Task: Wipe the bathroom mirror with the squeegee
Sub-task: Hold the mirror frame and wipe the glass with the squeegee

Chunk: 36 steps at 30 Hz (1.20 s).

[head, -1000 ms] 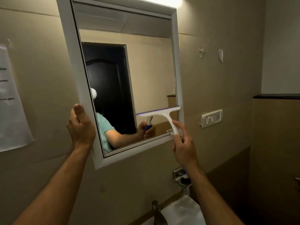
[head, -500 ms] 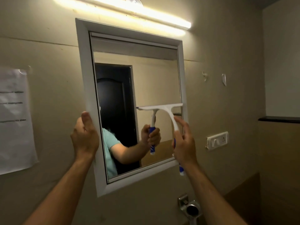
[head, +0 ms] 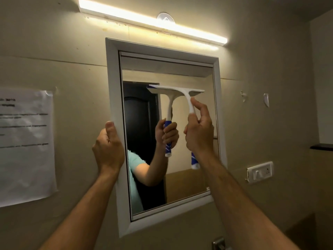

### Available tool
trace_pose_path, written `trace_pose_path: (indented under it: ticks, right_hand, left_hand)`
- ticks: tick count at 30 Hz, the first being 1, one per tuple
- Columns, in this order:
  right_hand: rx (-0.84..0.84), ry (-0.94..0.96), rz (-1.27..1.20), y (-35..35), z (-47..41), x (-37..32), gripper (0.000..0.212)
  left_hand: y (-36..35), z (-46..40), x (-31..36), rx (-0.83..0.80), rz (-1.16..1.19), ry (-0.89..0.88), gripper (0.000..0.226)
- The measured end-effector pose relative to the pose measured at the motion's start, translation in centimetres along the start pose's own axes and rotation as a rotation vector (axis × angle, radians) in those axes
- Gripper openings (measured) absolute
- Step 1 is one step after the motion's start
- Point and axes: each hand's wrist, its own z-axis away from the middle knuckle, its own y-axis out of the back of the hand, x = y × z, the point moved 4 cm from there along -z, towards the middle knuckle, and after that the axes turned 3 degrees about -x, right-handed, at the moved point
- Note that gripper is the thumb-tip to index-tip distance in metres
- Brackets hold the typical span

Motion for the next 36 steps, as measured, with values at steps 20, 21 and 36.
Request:
trace_pose_path:
  ticks: [20, 21, 36]
  right_hand:
    - [-0.095, 0.091, -0.044, -4.2, 4.0, -3.0, 0.036]
    - [-0.096, 0.090, -0.054, -4.0, 4.5, -2.9, 0.037]
    - [-0.149, 0.102, -0.025, -3.3, 7.0, -1.2, 0.036]
  left_hand:
    - [0.1, -0.1, 0.1, 0.009, 0.020, -0.035, 0.051]
    - [0.1, -0.1, 0.1, 0.009, 0.016, -0.031, 0.051]
    - [0.1, 0.8, -0.1, -0.016, 0.045, -0.025, 0.045]
